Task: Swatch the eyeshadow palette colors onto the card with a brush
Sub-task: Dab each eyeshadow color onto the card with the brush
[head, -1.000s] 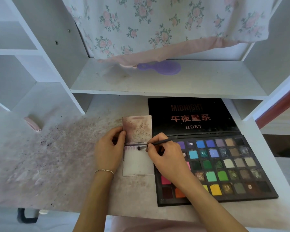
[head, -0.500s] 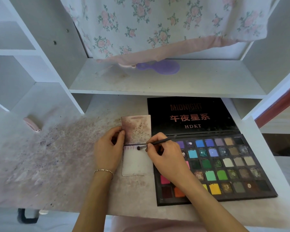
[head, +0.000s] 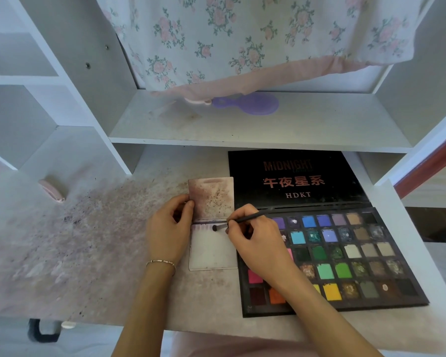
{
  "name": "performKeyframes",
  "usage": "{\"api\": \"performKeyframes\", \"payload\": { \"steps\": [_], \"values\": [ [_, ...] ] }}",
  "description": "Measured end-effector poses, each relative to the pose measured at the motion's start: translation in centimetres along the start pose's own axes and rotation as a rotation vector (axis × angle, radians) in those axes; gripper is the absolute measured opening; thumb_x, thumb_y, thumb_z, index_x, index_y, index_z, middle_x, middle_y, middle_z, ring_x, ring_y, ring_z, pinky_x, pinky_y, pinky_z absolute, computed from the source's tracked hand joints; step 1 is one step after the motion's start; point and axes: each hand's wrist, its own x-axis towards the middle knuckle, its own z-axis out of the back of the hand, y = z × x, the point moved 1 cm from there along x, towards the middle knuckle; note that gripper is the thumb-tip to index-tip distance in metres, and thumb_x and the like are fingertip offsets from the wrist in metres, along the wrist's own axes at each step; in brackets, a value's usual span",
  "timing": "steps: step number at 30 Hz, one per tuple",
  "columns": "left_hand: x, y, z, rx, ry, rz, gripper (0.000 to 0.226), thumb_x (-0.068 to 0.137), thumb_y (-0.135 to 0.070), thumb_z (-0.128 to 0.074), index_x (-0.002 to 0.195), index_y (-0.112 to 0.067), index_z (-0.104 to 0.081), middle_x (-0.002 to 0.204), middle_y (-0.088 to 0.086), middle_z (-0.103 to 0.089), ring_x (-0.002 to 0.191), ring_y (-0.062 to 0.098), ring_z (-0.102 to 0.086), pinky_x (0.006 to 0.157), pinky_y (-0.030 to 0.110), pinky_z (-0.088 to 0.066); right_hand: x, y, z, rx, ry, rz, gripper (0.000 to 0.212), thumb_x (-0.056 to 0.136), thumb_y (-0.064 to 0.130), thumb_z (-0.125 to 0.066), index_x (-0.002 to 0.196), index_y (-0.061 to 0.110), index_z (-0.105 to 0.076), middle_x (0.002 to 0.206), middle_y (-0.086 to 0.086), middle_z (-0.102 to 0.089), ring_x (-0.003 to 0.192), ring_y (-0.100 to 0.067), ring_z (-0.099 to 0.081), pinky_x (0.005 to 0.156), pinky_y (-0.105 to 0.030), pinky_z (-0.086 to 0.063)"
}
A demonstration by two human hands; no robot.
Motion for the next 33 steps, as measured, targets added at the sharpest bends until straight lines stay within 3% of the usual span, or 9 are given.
{"api": "performKeyframes", "payload": {
  "steps": [6,10,15,19,24,27,31,33],
  "values": [
    [0.1,0.0,0.0,-0.009,0.010,0.012,0.018,0.087,-0.017,-0.055,0.101,-0.018,-0.068,0.079,-0.020,-0.058,0.074,-0.007,-0.054,0.067,0.011,-0.040,0.0,0.3,0.2,0.083,-0.075,0.027,0.021,0.089,0.015,-0.053,0.081,0.034,-0.048,0.079,-0.001,-0.064,0.074,-0.009,-0.061,0.064,-0.023,-0.051],
    [0.1,0.0,0.1,-0.007,0.008,0.027,0.018,0.087,-0.017,-0.055,0.101,-0.018,-0.068,0.082,-0.014,-0.061,0.073,-0.002,-0.055,0.070,0.018,-0.044,0.0,0.5,1.1,0.292,-0.135,0.016,0.023,0.088,0.007,-0.052,0.084,0.029,-0.057,0.077,0.002,-0.066,0.076,-0.009,-0.063,0.068,-0.022,-0.052],
    [0.1,0.0,0.1,-0.001,0.012,0.033,0.019,0.087,-0.017,-0.055,0.101,-0.018,-0.067,0.083,-0.014,-0.061,0.074,0.000,-0.056,0.070,0.017,-0.043,-0.5,0.2,3.3,0.370,-0.238,0.024,0.027,0.089,0.003,-0.051,0.085,0.027,-0.063,0.072,0.005,-0.068,0.077,-0.010,-0.065,0.070,-0.017,-0.051],
    [0.0,0.0,0.0,0.017,0.006,0.026,0.019,0.087,-0.016,-0.055,0.102,-0.016,-0.067,0.086,-0.011,-0.062,0.076,0.008,-0.056,0.073,0.022,-0.043,-1.8,-0.9,5.6,0.345,-0.316,0.001,0.023,0.090,0.005,-0.048,0.086,0.024,-0.060,0.076,0.006,-0.068,0.069,-0.011,-0.063,0.063,-0.015,-0.050],
    [0.0,0.1,-0.1,0.049,-0.001,0.007,0.019,0.088,-0.016,-0.055,0.103,-0.016,-0.067,0.085,-0.012,-0.060,0.071,-0.001,-0.052,0.065,0.010,-0.037,-3.8,-2.6,8.5,0.296,-0.438,-0.051,0.025,0.090,0.005,-0.048,0.086,0.029,-0.055,0.076,0.007,-0.066,0.079,0.002,-0.063,0.054,-0.009,-0.049],
    [0.0,0.2,-0.2,0.043,-0.009,0.008,0.018,0.087,-0.016,-0.055,0.102,-0.016,-0.067,0.083,-0.011,-0.060,0.070,-0.005,-0.051,0.063,0.011,-0.037,-4.5,-3.5,10.1,0.252,-0.508,-0.080,0.023,0.091,0.008,-0.046,0.084,0.029,-0.052,0.083,0.008,-0.062,0.081,0.009,-0.061,0.050,-0.008,-0.047],
    [0.0,0.3,-0.2,0.016,-0.020,0.003,0.015,0.086,-0.013,-0.057,0.097,-0.013,-0.067,0.083,-0.005,-0.063,0.074,0.012,-0.058,0.069,0.021,-0.041,-5.1,-4.7,11.6,0.157,-0.596,-0.120,0.022,0.091,0.007,-0.048,0.085,0.028,-0.049,0.082,0.010,-0.059,0.078,0.014,-0.058,0.049,-0.006,-0.046],
    [-0.1,0.3,-0.2,0.015,-0.021,-0.003,0.015,0.086,-0.013,-0.057,0.097,-0.013,-0.067,0.083,-0.007,-0.062,0.074,0.010,-0.057,0.068,0.016,-0.040,-5.2,-5.0,12.0,0.121,-0.627,-0.125,0.024,0.090,0.005,-0.049,0.083,0.028,-0.049,0.079,0.009,-0.058,0.074,0.013,-0.057,0.050,-0.005,-0.045]
  ]
}}
